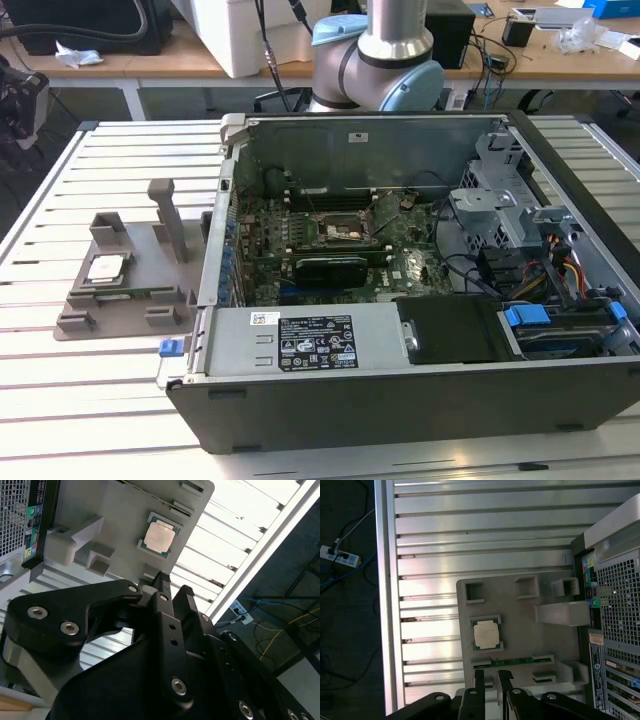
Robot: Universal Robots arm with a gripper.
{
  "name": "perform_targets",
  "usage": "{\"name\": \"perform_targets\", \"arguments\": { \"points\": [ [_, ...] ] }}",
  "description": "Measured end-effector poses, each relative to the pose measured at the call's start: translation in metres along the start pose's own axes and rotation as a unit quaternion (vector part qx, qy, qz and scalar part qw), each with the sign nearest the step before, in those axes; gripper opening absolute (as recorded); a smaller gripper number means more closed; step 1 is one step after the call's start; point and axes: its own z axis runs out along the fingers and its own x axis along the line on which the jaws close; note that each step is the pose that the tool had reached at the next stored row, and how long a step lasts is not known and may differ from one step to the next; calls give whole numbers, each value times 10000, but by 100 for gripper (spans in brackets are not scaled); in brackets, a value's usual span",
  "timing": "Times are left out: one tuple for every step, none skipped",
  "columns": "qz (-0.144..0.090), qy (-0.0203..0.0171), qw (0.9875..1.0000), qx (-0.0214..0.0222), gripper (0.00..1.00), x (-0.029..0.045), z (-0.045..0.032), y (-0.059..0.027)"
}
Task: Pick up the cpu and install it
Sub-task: 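Pick up the cpu and move it towards the insertion slot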
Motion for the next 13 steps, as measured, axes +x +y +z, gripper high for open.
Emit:
{"name": "perform_targets", "arguments": {
  "points": [
    [0,0,10000,0,29,0,0,0],
    [0,0,10000,0,36,0,0,0],
    [0,0,10000,0,36,0,0,0],
    [0,0,10000,0,54,0,0,0],
    [0,0,10000,0,65,1,0,0],
    [0,0,10000,0,65,1,0,0],
    [0,0,10000,0,65,1,0,0],
    [0,0,10000,7,72,2,0,1],
    [-7,-2,10000,46,72,3,0,1],
    [-54,-6,9999,120,72,2,0,1],
    [-186,-5,9997,148,72,1,1,0],
    [-312,-1,9994,153,72,1,0,0],
    [-422,3,9990,151,72,1,0,0]
  ]
}}
